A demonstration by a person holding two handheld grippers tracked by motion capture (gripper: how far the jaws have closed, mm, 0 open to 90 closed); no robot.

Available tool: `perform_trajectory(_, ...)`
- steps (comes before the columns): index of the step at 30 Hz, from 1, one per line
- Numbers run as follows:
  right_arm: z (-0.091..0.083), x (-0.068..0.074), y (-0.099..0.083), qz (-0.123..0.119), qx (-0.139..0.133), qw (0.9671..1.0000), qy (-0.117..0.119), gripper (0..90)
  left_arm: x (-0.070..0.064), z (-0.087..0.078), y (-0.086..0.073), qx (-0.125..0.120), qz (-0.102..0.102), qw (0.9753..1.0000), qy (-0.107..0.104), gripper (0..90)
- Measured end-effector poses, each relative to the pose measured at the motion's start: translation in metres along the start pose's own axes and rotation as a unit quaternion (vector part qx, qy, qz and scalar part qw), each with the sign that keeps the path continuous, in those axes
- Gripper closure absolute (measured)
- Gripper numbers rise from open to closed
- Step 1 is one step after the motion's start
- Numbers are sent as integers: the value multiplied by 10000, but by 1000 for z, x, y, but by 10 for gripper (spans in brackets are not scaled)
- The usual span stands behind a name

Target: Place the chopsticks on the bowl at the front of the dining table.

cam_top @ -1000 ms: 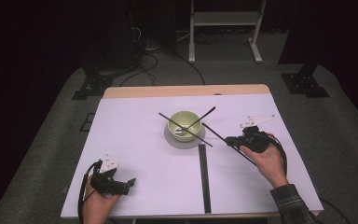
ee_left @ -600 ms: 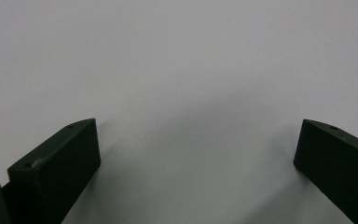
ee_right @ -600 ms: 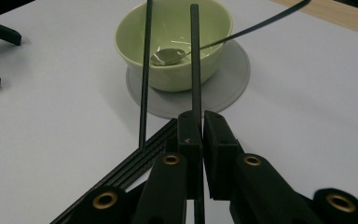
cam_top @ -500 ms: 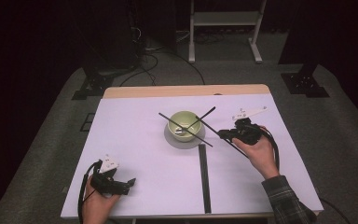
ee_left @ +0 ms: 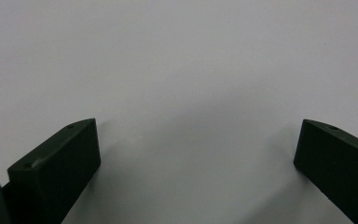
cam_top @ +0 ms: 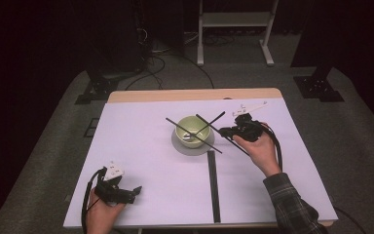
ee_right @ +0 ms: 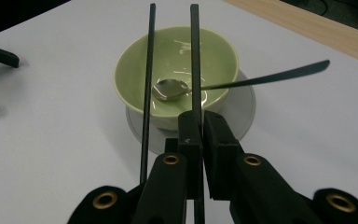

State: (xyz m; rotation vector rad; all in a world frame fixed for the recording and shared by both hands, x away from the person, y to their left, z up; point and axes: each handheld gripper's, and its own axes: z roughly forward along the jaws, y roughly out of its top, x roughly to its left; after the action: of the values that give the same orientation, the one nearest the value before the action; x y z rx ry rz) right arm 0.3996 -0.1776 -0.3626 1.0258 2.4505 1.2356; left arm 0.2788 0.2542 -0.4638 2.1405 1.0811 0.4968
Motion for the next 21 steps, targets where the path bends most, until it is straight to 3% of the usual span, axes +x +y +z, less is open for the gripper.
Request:
perform_trajectory(12, 22, 1, 22, 14, 42, 10000, 43, 857, 0, 0, 0, -5, -3, 10000, 3, 0)
perform_trajectory(21, 39, -2, 26, 74, 88, 9999, 69, 856, 0, 0, 0, -5, -16, 10000, -2, 0)
